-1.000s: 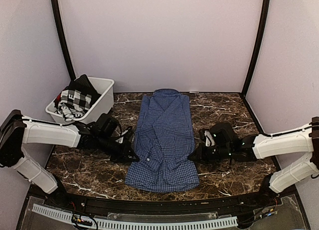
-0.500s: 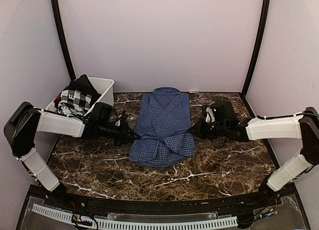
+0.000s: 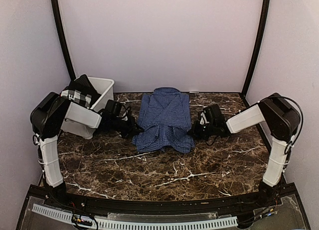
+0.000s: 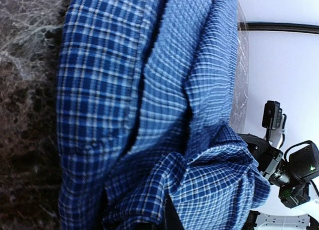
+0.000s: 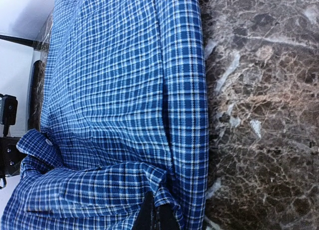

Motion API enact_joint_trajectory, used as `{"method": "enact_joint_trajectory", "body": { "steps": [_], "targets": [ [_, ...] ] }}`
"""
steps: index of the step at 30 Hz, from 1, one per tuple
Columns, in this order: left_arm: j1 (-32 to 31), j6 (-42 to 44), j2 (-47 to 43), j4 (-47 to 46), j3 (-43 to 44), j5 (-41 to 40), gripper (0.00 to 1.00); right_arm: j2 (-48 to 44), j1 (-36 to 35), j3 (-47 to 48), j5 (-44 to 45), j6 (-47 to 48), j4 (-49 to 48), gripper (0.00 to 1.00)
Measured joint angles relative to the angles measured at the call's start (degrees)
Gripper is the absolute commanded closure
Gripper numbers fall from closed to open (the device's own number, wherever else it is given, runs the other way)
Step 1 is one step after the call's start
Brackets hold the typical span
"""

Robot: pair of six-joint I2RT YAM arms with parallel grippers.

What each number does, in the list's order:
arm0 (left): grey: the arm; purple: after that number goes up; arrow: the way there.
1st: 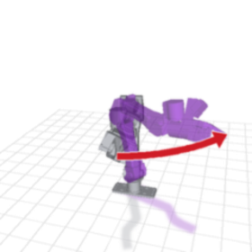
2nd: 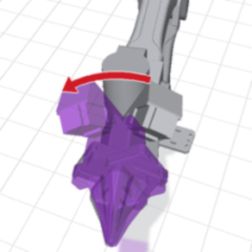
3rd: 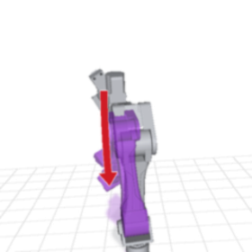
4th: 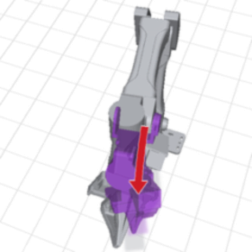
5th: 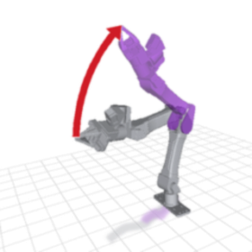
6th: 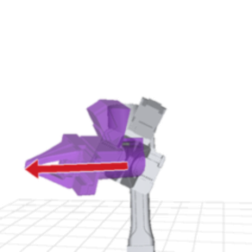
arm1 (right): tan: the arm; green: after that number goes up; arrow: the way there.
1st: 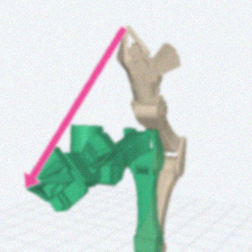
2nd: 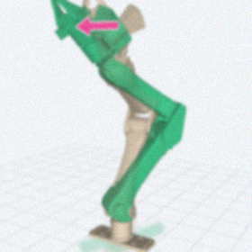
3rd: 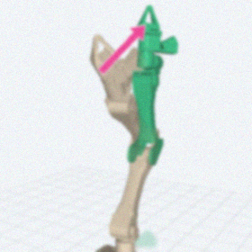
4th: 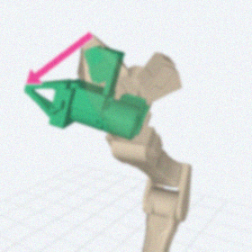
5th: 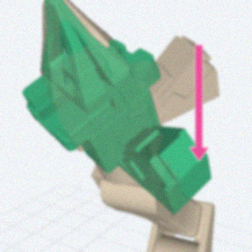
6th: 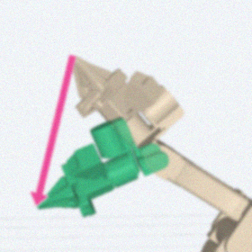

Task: Fold and stack the long sleeve shirts
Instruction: Fold the rectangle-folded shirt at the center of the board.

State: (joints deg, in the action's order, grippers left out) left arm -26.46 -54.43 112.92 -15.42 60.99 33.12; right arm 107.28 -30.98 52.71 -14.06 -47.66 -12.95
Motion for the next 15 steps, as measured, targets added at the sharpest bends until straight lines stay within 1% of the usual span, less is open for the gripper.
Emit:
{"method": "enact_joint_trajectory", "body": {
  "steps": [4, 9, 12, 15],
  "targets": [
    [0.0, 1.6, 3.1, 0.7, 0.9, -1.6, 1.00, 1.9, 0.1, 0.1, -1.0, 0.0, -2.1, 1.00],
    [-0.2, 2.7, 3.3, 0.3, 0.5, -1.9, 1.00, 2.1, 0.1, -1.0, -1.8, -0.4, -4.3, 1.00],
    [-0.8, 3.0, 2.4, -0.8, -1.2, -2.2, 1.00, 1.4, 0.1, -3.2, -2.6, -0.6, -6.4, 1.00],
    [-2.0, 3.0, -0.5, -1.3, -5.2, -2.6, 1.00, -1.0, -0.2, -6.6, -3.1, -0.6, -6.9, 1.00]
  ]
}}
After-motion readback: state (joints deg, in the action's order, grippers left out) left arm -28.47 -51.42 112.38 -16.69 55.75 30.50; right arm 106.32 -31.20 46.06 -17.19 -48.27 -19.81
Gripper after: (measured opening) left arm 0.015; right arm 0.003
